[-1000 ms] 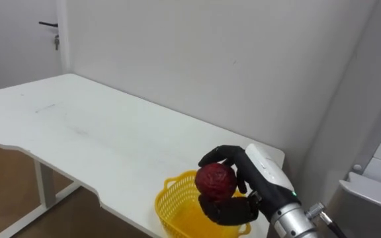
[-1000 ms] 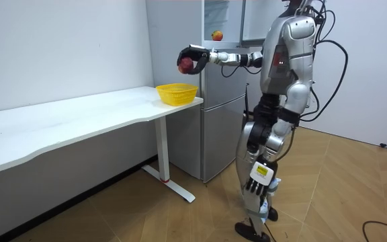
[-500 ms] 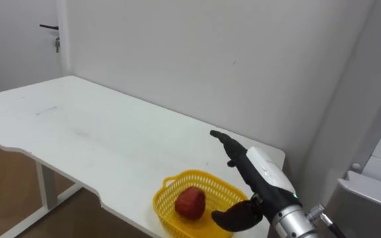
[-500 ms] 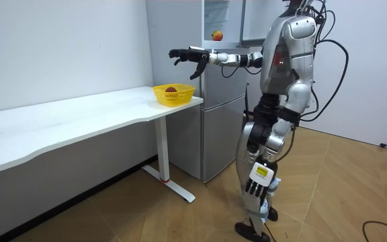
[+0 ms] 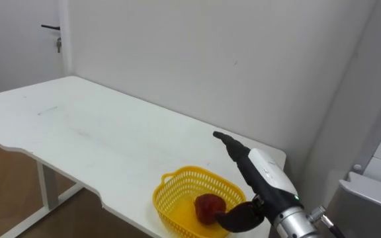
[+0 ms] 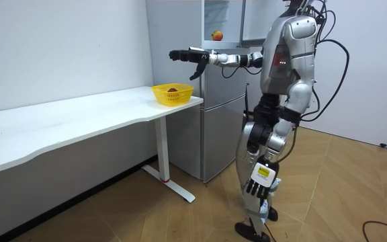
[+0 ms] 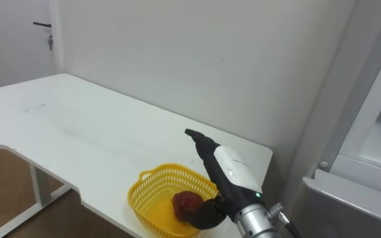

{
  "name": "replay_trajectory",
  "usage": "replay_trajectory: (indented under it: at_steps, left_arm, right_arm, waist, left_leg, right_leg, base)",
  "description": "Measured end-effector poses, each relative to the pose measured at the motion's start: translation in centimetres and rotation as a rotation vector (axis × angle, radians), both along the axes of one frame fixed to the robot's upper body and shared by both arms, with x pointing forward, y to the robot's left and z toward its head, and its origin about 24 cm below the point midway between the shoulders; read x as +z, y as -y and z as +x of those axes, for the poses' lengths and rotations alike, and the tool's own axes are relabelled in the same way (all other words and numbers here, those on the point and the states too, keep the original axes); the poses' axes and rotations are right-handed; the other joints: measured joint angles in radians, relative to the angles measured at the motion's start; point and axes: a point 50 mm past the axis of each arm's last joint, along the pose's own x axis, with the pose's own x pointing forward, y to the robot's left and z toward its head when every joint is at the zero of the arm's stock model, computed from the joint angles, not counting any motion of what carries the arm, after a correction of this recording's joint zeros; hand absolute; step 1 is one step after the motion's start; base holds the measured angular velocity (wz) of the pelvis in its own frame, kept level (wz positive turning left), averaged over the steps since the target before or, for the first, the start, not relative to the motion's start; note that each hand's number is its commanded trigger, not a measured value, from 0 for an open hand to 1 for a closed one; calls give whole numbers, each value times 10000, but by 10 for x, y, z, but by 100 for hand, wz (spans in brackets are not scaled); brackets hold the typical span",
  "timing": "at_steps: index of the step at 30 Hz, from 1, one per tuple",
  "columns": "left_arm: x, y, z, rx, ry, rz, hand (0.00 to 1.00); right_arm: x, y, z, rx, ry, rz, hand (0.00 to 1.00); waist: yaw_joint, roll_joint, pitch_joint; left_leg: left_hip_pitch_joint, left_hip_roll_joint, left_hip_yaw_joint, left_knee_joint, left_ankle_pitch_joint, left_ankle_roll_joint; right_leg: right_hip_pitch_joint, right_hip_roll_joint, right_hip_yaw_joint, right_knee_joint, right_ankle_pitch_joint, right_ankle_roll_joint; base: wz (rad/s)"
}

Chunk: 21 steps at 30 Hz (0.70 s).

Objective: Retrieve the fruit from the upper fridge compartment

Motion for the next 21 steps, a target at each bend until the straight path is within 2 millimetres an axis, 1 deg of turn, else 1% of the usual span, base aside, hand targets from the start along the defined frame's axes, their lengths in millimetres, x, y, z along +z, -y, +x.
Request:
replay_trajectory:
  at_steps: [9, 11, 12, 13, 14, 15, 16, 17, 18, 20, 21]
  left_arm:
    - [-1, 5, 0, 21, 23, -120, 0]
    - [-1, 5, 0, 21, 55, -118, 0]
    - [-1, 5, -2, 35, 25, -113, 0]
    - [-1, 6, -5, 58, -34, -95, 0]
    - [-1, 6, -4, 74, 31, -85, 0]
    - [-1, 6, -6, 108, 0, -79, 0]
    - [-1, 6, -10, 155, -40, -39, 0]
    - [-1, 7, -11, 176, -39, 17, 0]
    - [-1, 7, -11, 186, -14, 34, 0]
    - [-1, 7, -10, 329, 124, 57, 0]
    - [-1, 7, -10, 314, 149, 88, 0]
  right_arm:
    - [-1, 2, 0, -50, -85, 184, 0]
    - [2, 1, 0, -23, -91, 514, 0]
    - [6, 1, 0, 21, 60, 664, 0]
    - [12, 0, 0, 62, 286, 883, 0]
    - [21, 1, -1, 24, 634, 1140, 0]
    - [25, 1, -1, -22, 864, 1273, 0]
    - [35, 2, -3, -77, 1288, 1708, 0]
    - [45, 2, -5, -88, 1763, 2042, 0]
    - [51, 3, -7, -101, 2027, 2190, 0]
    - [68, 4, -13, -73, 3047, 2620, 0]
    - [71, 4, -14, -39, 3248, 2686, 0]
  waist:
    - [-33, 105, -33]
    - [-84, 113, -51]
    - [-230, 119, -73]
    - [-328, 141, -119]
    - [-419, 166, -144]
    - [-442, 182, -153]
    - [-521, 227, -169]
    - [-597, 275, -175]
    - [-622, 293, -178]
    - [-764, 343, -167]
    - [-817, 346, -165]
  left_leg:
    - [-11, -30, 4, -2, 10, 17]
    - [-30, -31, 17, 3, 11, 19]
    - [-50, -35, 13, 11, 11, 19]
    - [-67, -38, 18, 10, 22, 36]
    - [-61, -36, 42, 8, 22, 36]
    - [-57, -35, 49, 4, 22, 37]
    - [-43, -36, 50, 16, 23, 38]
    - [-25, -37, 61, 32, 25, 41]
    - [-23, -39, 65, 30, 26, 43]
    - [-11, -39, 64, -15, 28, 45]
    - [-11, -37, 64, -15, 28, 45]
  right_leg:
    - [6, -38, -70, 3, -2, 4]
    - [-4, -39, -63, 2, -4, 8]
    - [-3, -42, -92, 3, -4, 8]
    - [-6, -53, -132, 5, -4, 8]
    - [-16, -53, -113, 5, -5, 9]
    - [-16, -54, -115, 5, -5, 9]
    - [-11, -54, -92, 5, -4, 9]
    - [-4, -58, -89, 7, -4, 10]
    - [-3, -61, -90, 6, -4, 9]
    - [5, -59, -90, 6, -5, 10]
    - [4, -56, -85, 6, -5, 10]
  base:
    - [0]
    - [2]
    - [9]
    - [7]
    - [0]
    - [-4]
    - [-4]
    - [-4]
    - [0]
    - [0]
    - [0]
